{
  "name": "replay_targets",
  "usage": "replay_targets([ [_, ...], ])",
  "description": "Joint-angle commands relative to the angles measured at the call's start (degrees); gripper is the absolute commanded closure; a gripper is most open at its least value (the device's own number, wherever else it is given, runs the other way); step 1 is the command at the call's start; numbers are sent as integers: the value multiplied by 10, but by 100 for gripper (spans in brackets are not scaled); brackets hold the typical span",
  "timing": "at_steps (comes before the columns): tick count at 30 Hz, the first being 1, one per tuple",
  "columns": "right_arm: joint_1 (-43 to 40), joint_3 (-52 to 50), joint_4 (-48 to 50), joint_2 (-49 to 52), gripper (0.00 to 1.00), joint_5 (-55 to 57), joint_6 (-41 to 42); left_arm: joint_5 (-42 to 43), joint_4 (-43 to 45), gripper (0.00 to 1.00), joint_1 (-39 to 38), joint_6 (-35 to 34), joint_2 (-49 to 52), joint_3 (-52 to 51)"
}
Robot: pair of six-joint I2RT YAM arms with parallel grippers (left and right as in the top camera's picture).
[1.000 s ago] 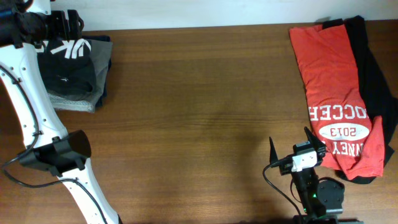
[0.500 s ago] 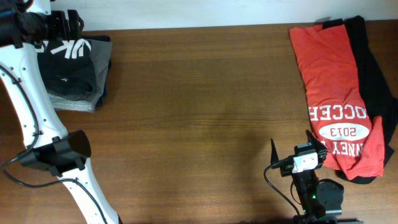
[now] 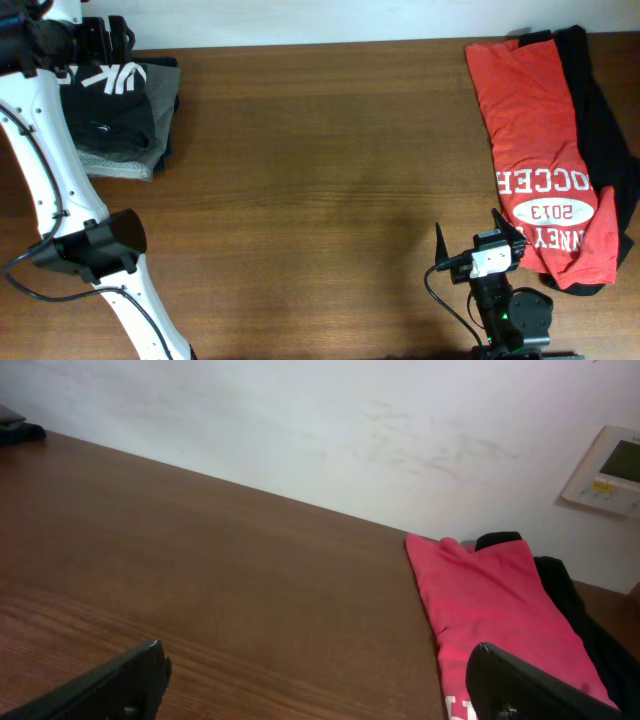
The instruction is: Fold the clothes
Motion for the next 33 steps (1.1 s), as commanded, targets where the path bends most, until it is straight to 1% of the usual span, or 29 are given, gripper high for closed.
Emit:
replay_targets([
  [1,-6,-3,-3,-6,1,-1,8,6,2,1,1,-3,-1,4],
  [12,-6,-3,-3,-6,2,-1,8,16,-7,1,-1,-3,-7,3],
  [14,-6,-3,-3,-6,1,-1,8,33,14,1,-5,-3,-16,-12],
  [16,-6,-3,-3,-6,1,-1,8,37,50,1,-13,-3,-37,-52],
  [19,-6,-3,-3,-6,1,-1,8,38,130,1,-30,-3,-93,-169],
  [20,-6,-3,-3,-6,1,-1,8,42,172,1,-37,-3,-119,-224],
  [25,-6,-3,-3,-6,1,-1,8,45,427,1,-79,-3,-252,-514],
  [26,-6,-3,-3,-6,1,-1,8,44,490,1,-91,-2,-293,-594],
  [28,-6,-3,-3,-6,1,-1,8,42,535,1,-104,-3,-332,-666],
  [33,-6,-3,-3,-6,1,-1,8,12,593,1,-135,0,-415,-802],
])
